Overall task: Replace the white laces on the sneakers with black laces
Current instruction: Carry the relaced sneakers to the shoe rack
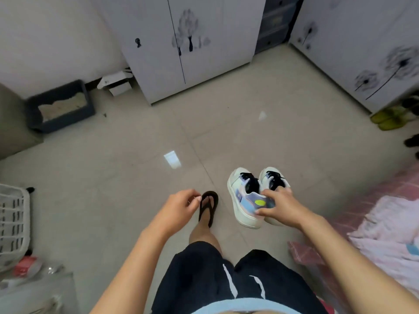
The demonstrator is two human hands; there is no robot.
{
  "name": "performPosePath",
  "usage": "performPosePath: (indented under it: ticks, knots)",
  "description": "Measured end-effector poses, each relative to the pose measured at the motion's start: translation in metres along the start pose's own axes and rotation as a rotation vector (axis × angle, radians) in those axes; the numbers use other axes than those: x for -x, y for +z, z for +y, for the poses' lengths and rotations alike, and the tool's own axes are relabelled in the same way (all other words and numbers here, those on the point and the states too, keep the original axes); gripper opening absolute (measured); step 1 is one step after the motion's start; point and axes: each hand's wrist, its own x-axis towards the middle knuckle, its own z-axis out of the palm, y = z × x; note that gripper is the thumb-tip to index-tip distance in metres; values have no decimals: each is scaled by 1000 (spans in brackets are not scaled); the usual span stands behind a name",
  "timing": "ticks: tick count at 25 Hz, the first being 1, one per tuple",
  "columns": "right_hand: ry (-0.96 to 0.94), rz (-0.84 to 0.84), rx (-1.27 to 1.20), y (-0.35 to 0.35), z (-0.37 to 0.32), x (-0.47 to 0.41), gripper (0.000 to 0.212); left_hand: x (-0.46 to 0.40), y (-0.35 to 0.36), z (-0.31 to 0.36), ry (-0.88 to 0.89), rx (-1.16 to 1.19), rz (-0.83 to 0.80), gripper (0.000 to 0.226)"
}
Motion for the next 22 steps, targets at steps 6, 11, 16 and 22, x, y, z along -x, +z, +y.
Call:
performPosePath:
  ticks: [6, 11, 16, 22]
  knots:
    - [103, 61, 26, -91, -10, -132, 56, -179, -66, 34, 92, -78, -116, 21]
    - [187, 146, 15, -179, 1, -206, 56, -324, -117, 100, 173, -123, -139, 17]
    - [245, 137, -34, -282, 51, -298, 57, -457, -114, 187, 196, -126, -213, 14]
    - [174, 66, 27, -426, 126, -408, 52, -599, -97, 330, 185, -70, -154, 16]
